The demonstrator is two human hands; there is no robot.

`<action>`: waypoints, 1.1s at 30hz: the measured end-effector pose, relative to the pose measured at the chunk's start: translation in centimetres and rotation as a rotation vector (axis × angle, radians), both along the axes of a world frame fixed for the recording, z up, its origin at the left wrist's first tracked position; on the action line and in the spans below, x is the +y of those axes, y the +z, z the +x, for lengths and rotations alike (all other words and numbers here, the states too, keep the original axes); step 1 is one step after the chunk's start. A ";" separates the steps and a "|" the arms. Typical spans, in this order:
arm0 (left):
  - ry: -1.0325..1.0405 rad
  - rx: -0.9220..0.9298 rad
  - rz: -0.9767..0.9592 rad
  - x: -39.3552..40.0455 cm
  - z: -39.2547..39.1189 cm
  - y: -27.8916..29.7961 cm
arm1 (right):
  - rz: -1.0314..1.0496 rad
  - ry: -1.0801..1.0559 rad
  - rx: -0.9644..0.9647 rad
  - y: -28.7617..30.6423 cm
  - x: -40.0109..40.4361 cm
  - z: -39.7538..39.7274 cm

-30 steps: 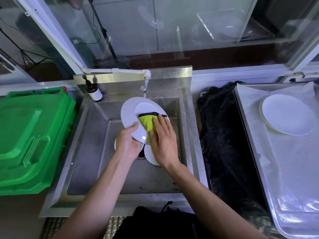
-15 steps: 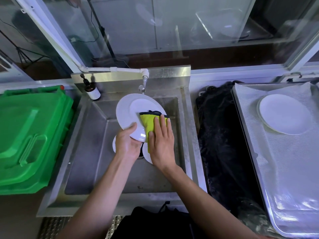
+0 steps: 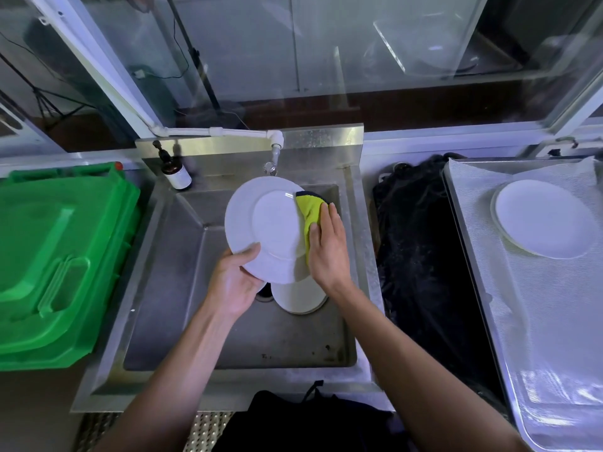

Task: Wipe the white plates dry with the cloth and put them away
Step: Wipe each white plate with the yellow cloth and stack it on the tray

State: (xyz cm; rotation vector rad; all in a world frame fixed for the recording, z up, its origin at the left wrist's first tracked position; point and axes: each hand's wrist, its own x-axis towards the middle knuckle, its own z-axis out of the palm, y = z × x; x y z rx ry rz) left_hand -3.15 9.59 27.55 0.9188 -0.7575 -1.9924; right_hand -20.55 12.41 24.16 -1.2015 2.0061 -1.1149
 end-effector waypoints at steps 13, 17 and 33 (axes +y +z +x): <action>-0.110 -0.285 -0.035 0.0 0.7 0.5 | -0.017 0.012 -0.052 1.0 -1.7 -2.3; -0.190 -0.371 -0.051 0.3 0.6 0.5 | -0.050 0.052 0.055 1.9 -2.0 -2.1; -0.233 -0.470 -0.087 0.5 0.0 1.1 | -0.276 0.408 0.362 3.2 0.8 2.7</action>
